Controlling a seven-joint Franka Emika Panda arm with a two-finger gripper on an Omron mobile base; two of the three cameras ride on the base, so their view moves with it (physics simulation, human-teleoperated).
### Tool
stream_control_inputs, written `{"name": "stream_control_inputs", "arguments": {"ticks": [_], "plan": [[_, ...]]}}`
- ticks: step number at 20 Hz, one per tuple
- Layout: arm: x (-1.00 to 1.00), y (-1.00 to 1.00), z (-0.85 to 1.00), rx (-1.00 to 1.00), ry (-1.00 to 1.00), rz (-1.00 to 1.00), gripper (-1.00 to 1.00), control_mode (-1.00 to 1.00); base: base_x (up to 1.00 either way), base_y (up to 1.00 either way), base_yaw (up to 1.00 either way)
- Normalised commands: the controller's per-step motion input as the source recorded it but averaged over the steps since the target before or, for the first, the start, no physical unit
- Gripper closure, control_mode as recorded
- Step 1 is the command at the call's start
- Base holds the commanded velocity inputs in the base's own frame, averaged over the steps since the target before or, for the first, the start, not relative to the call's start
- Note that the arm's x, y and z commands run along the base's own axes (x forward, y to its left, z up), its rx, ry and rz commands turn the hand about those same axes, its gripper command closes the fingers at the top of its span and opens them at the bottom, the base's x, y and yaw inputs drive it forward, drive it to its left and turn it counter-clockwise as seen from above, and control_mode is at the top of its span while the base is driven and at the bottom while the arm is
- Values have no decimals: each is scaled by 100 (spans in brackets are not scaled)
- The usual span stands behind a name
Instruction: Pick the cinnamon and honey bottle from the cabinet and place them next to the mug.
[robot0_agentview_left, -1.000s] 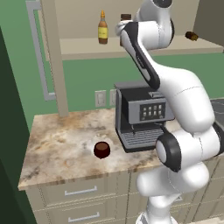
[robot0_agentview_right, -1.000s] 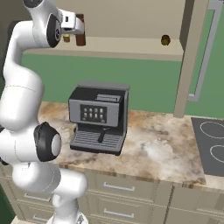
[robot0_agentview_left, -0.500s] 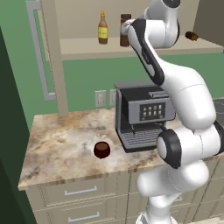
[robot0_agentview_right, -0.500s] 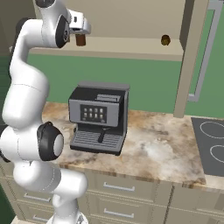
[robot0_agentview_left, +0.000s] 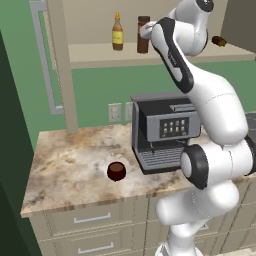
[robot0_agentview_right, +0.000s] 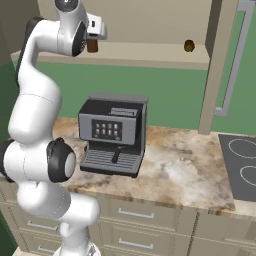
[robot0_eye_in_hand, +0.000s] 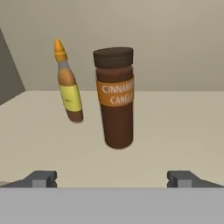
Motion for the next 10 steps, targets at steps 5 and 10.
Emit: {"name": "stream_control_inputs", "arguments": {"ticks": [5, 10], "plan": [[31, 0, 0, 0, 0, 3, -100, -100, 0, 0, 0], [29, 4, 0, 0, 0, 0, -100, -100, 0, 0, 0]]}}
